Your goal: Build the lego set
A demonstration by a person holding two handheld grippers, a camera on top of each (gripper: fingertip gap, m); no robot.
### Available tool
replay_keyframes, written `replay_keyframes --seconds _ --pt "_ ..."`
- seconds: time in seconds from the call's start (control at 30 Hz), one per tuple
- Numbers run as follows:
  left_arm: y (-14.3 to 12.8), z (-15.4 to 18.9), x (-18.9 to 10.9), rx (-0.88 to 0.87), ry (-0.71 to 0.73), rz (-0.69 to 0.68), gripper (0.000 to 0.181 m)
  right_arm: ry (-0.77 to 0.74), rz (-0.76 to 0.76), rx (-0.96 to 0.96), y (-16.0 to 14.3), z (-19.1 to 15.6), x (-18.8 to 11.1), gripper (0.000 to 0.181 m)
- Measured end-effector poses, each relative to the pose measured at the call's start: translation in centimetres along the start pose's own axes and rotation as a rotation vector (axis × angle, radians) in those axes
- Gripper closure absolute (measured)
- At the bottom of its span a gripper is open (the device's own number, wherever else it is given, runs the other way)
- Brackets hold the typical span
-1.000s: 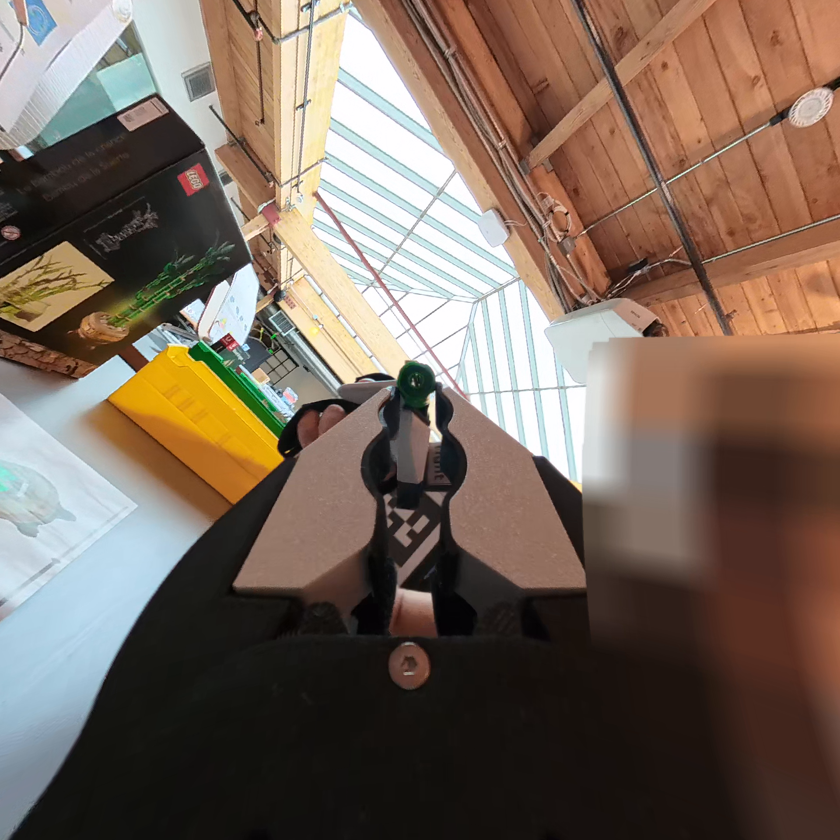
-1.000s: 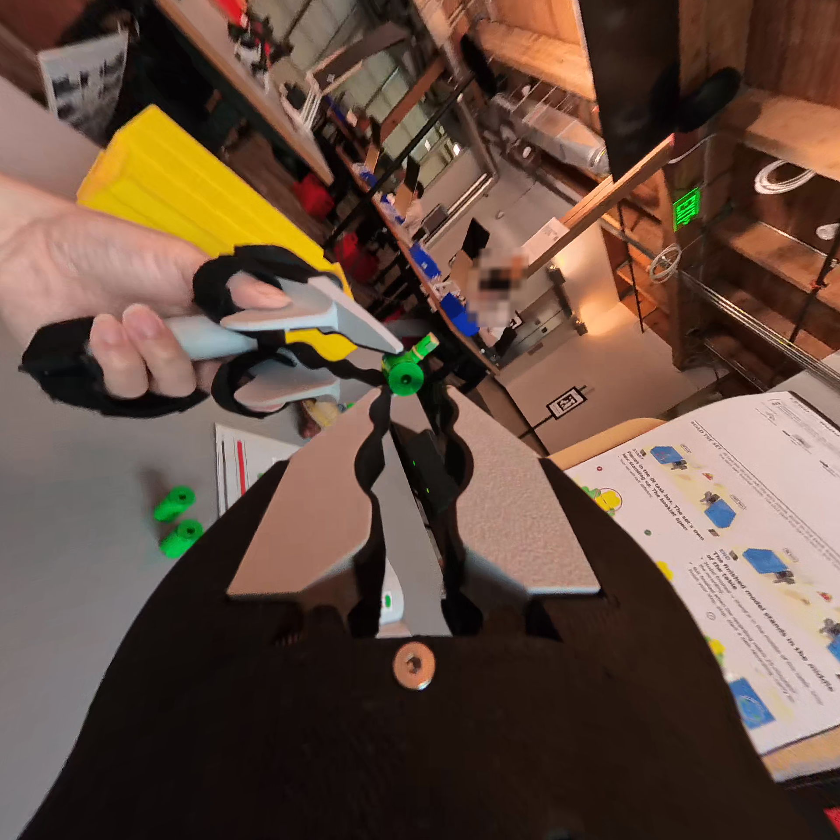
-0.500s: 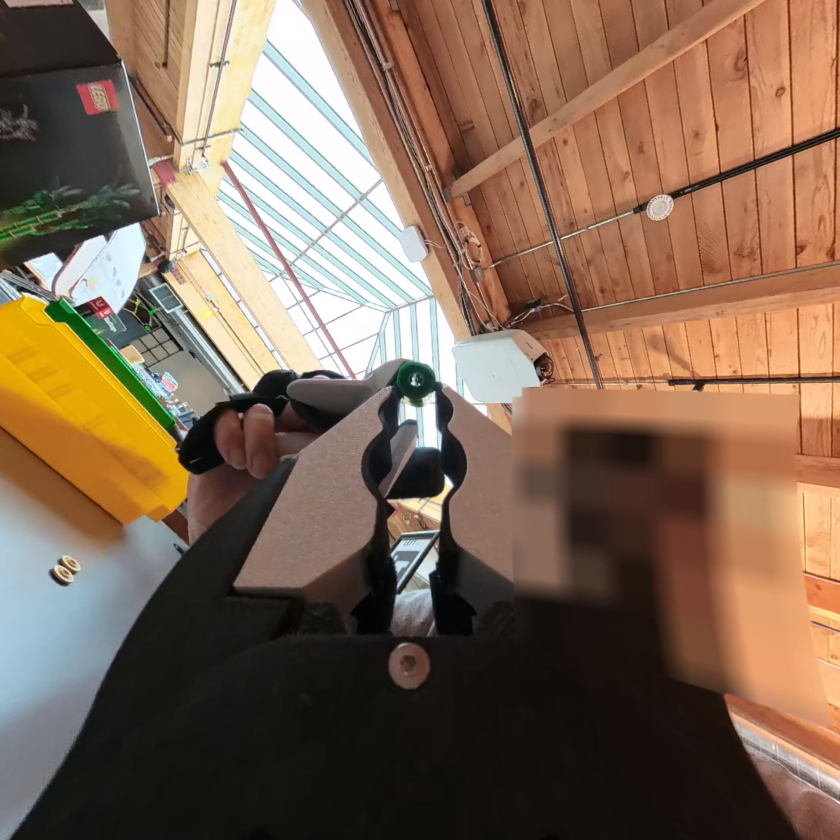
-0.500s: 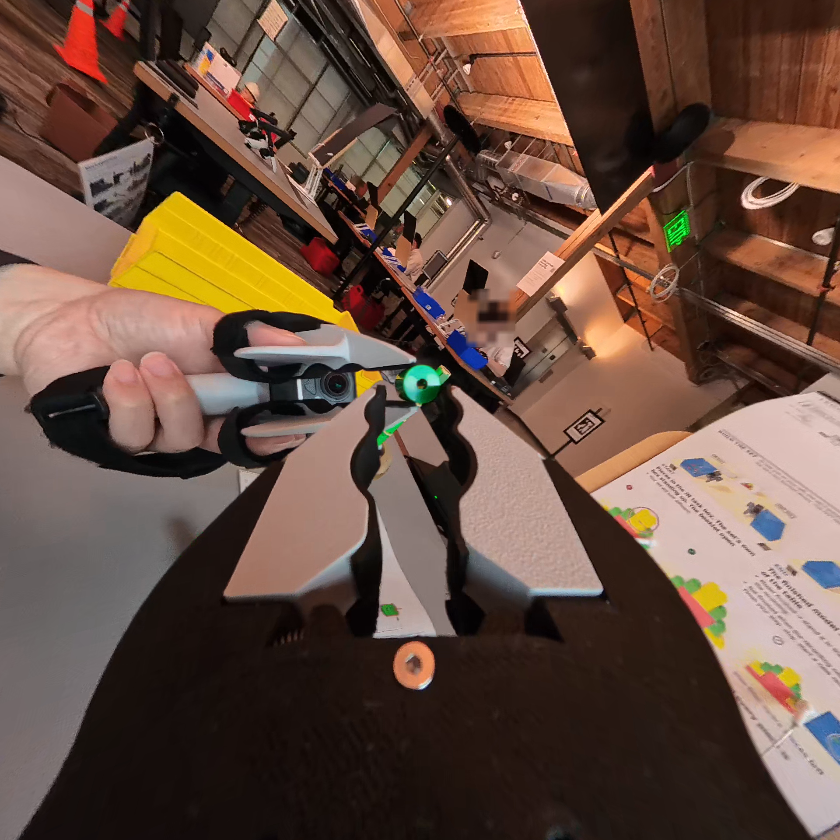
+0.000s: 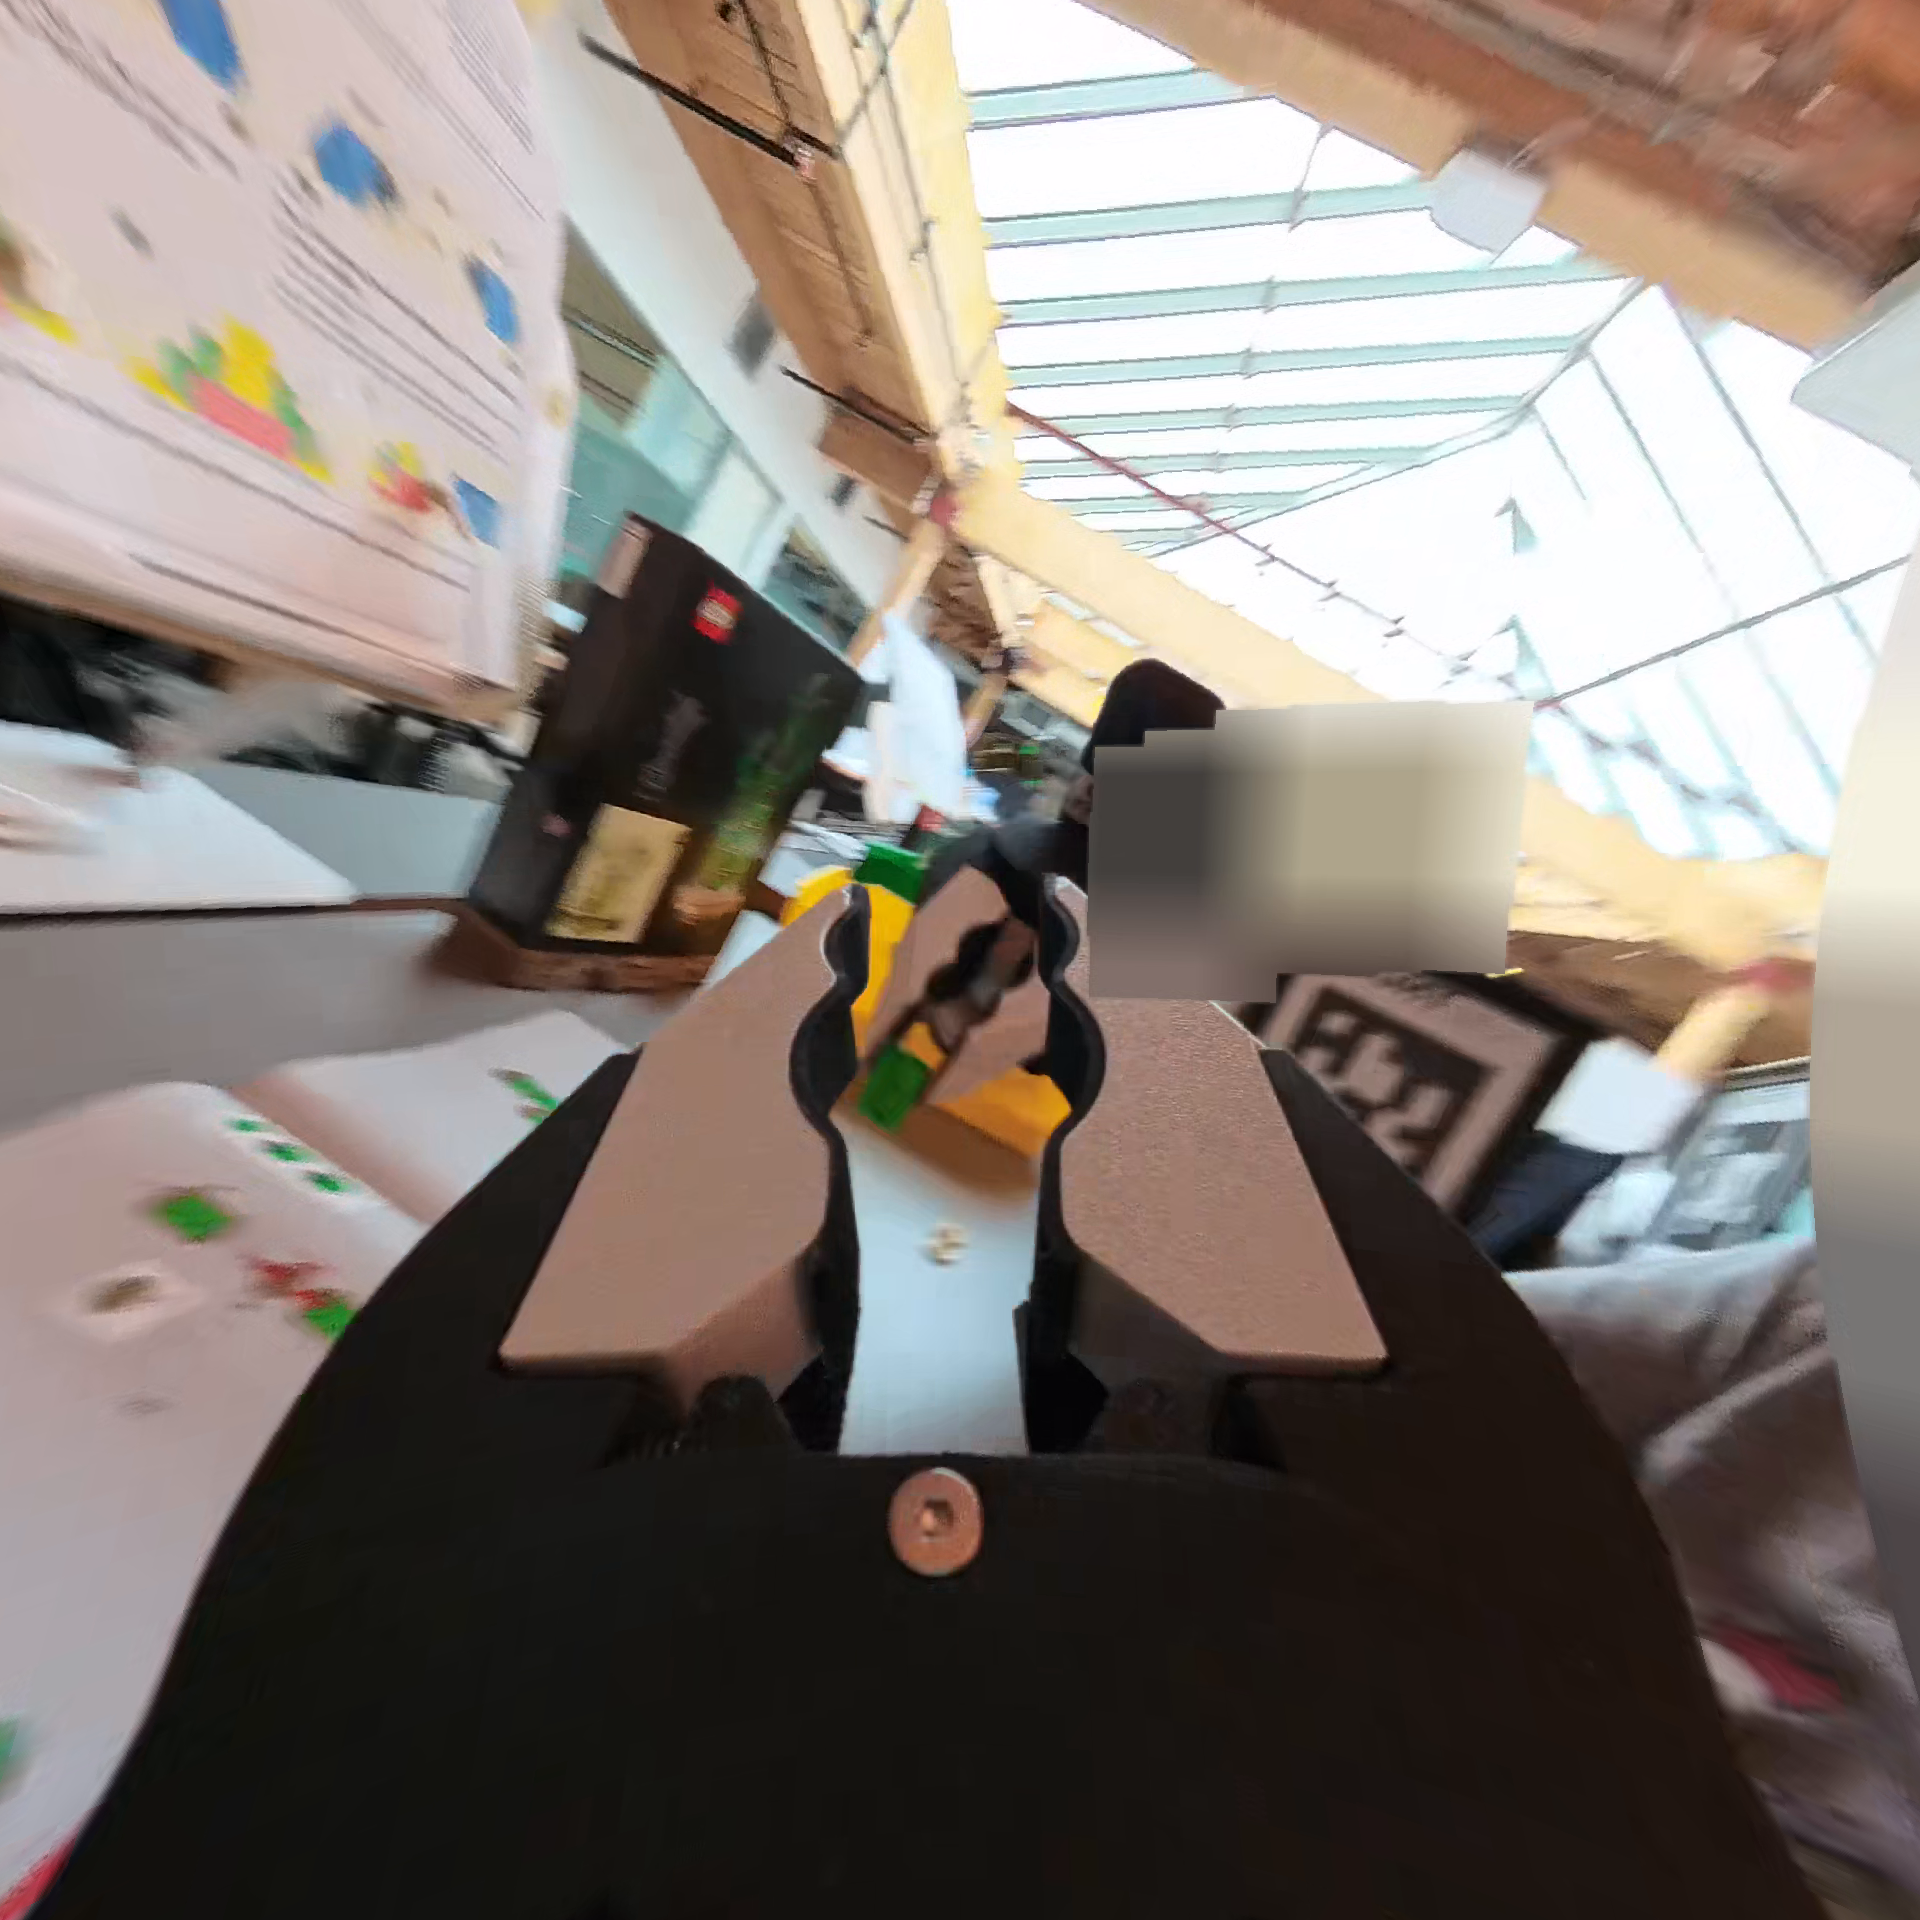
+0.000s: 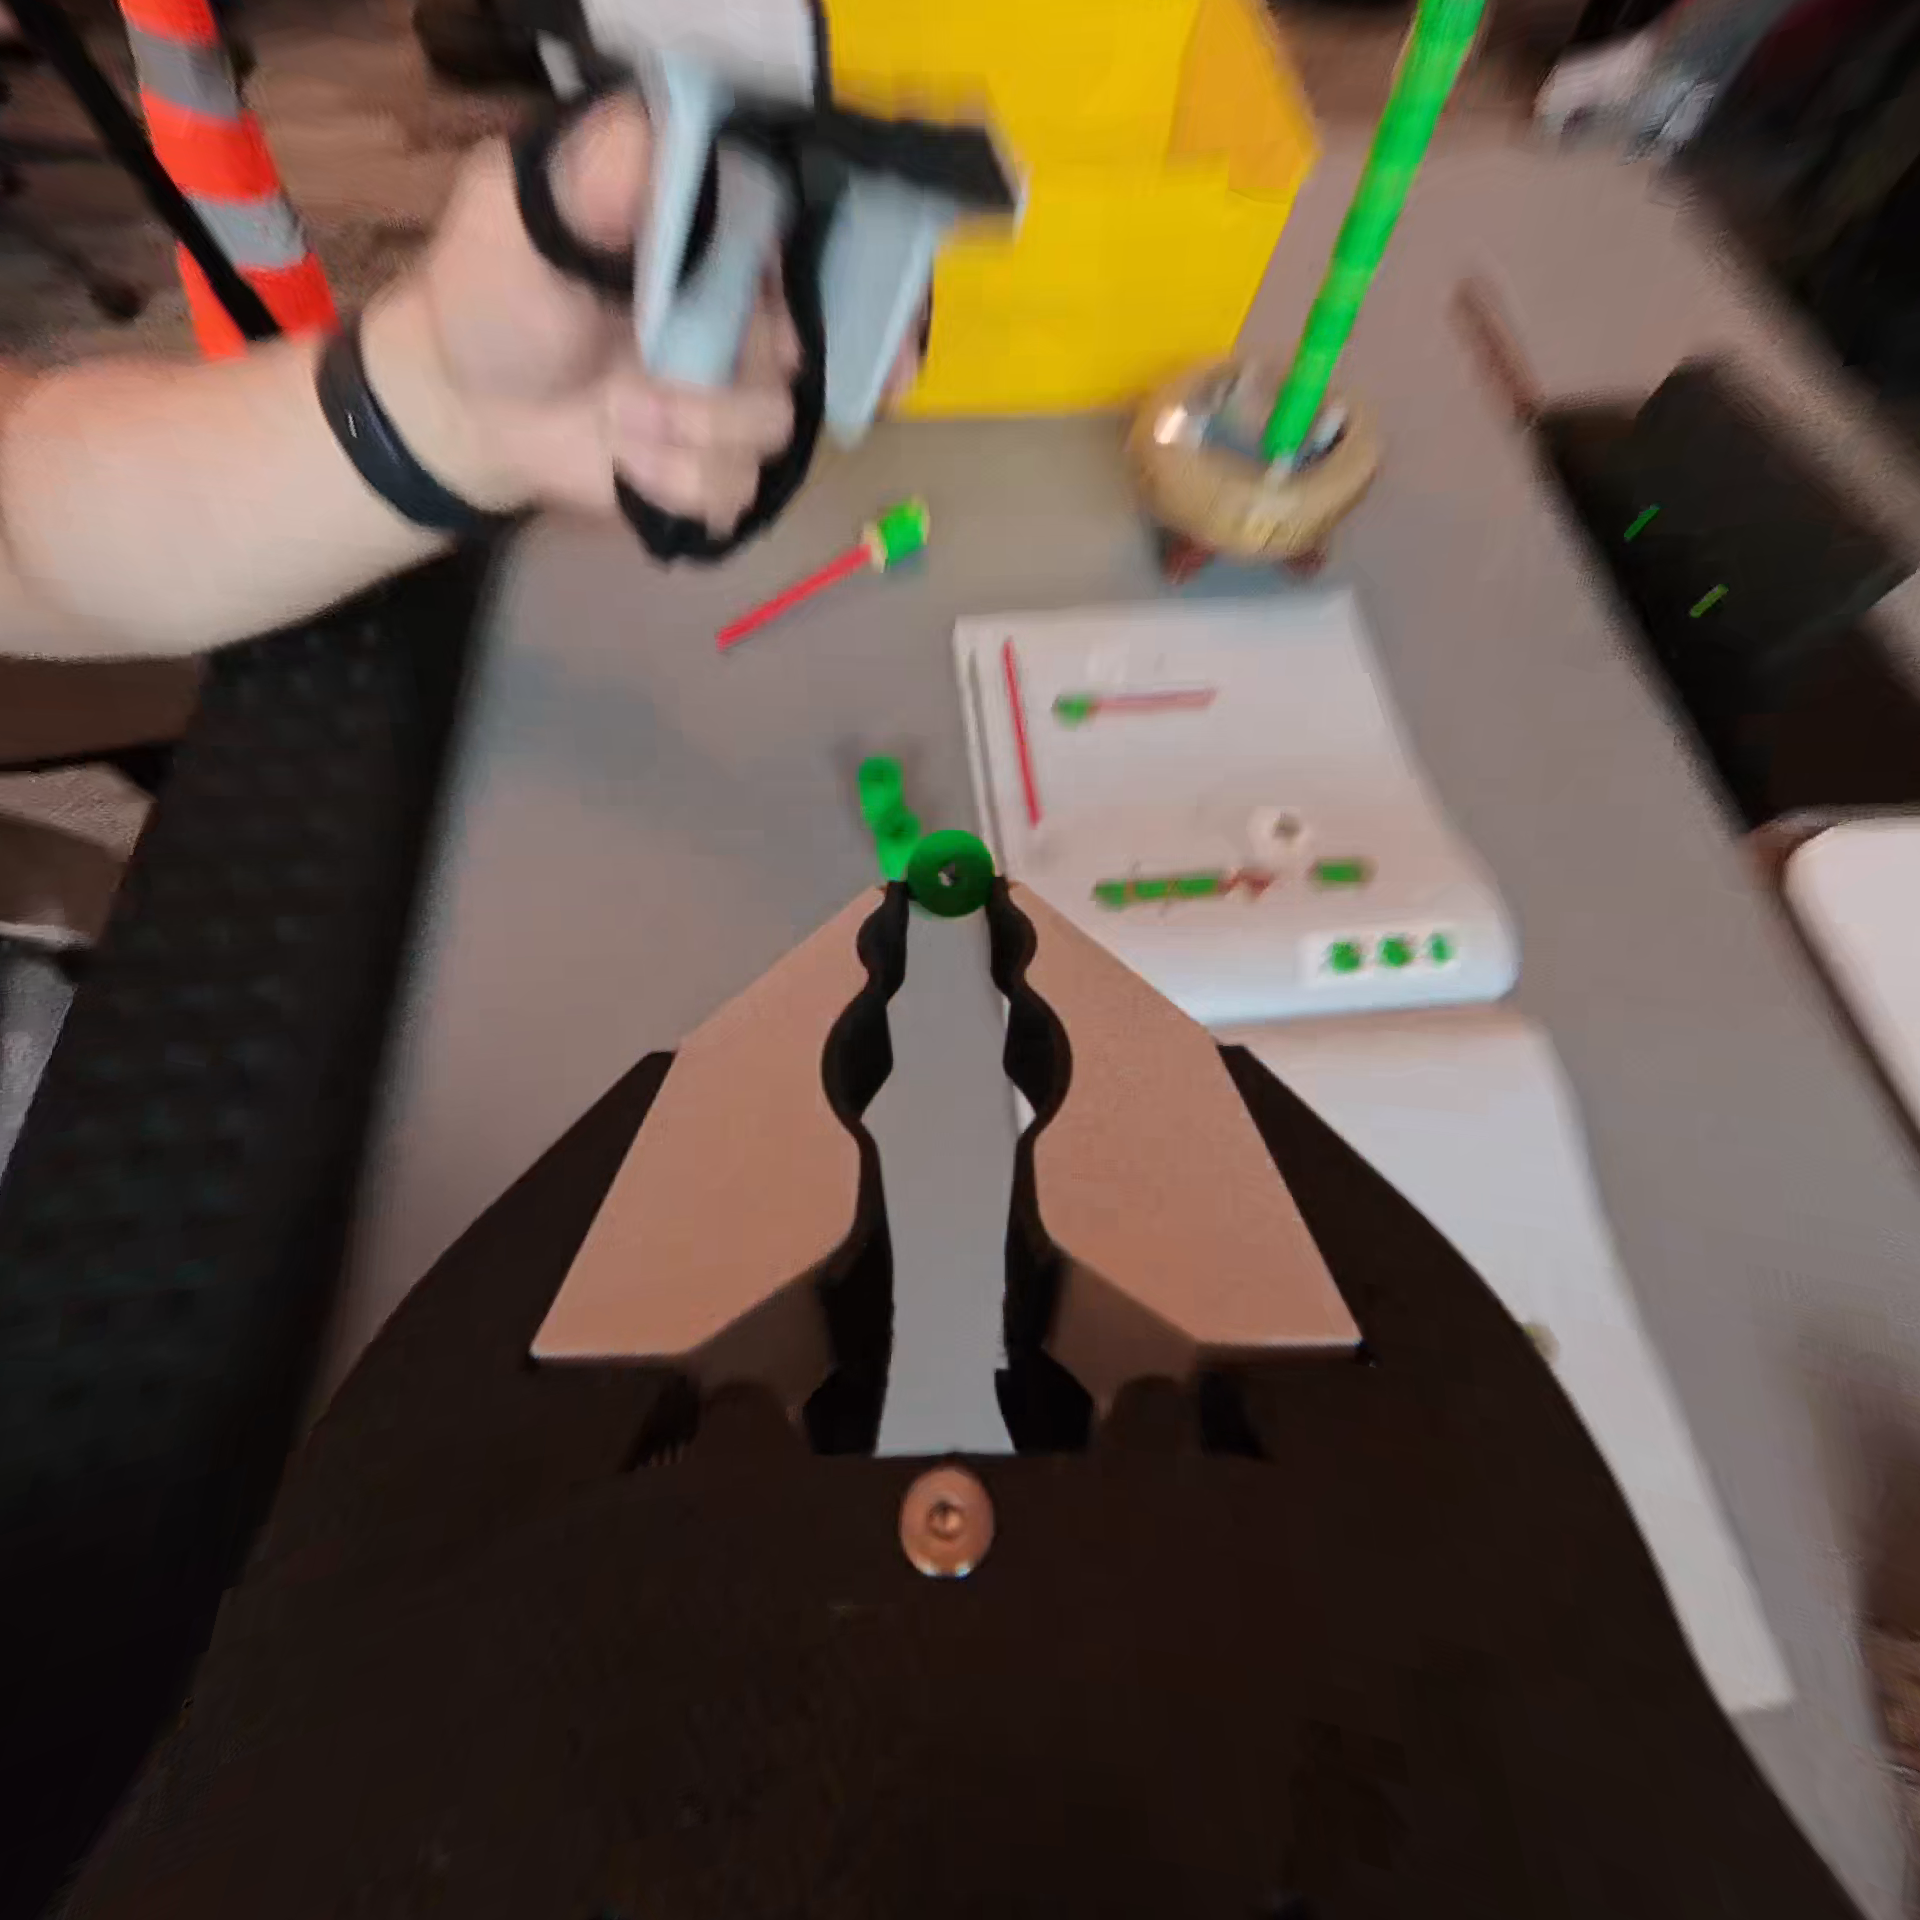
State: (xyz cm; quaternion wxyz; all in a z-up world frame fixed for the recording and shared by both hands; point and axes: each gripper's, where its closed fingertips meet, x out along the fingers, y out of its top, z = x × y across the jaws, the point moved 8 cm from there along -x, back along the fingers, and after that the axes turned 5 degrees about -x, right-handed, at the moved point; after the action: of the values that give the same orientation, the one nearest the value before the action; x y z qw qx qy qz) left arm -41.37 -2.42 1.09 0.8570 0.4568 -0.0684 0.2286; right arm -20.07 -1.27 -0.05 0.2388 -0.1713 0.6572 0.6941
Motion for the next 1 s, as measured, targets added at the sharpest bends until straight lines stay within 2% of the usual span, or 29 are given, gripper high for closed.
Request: replay_keyframes --seconds 0.03,0.17,0.23,0.3,0.7,1.0 --pt "0.4 0.1 -0.4 0.101 0.074 0.004 0.150 0.041 -0.031 0.013 -0.8 -0.1 0.9 0.167" --pt "1.2 -0.3 -1.5 0.494 0.437 -0.035 0.144 0.109 -0.139 -0.020 -2.3 -0.8 5.2 0.167" --pt "1.0 -0.6 -1.6 0.627 0.560 -0.075 0.145 0.118 -0.196 -0.035 -2.9 -1.2 6.9 0.167" --pt "0.7 -0.8 -1.4 0.680 0.622 -0.116 0.147 0.121 -0.236 -0.035 -3.5 -1.4 8.1 0.167" --pt "0.3 -1.8 -1.5 0.552 0.615 -0.191 0.152 0.086 -0.329 -0.040 -4.5 -1.5 10.1 0.166" --pt "1.4 -1.5 -2.5 0.421 0.544 -0.094 0.152 0.083 -0.328 -0.081 -4.6 -1.7 10.7 0.166"
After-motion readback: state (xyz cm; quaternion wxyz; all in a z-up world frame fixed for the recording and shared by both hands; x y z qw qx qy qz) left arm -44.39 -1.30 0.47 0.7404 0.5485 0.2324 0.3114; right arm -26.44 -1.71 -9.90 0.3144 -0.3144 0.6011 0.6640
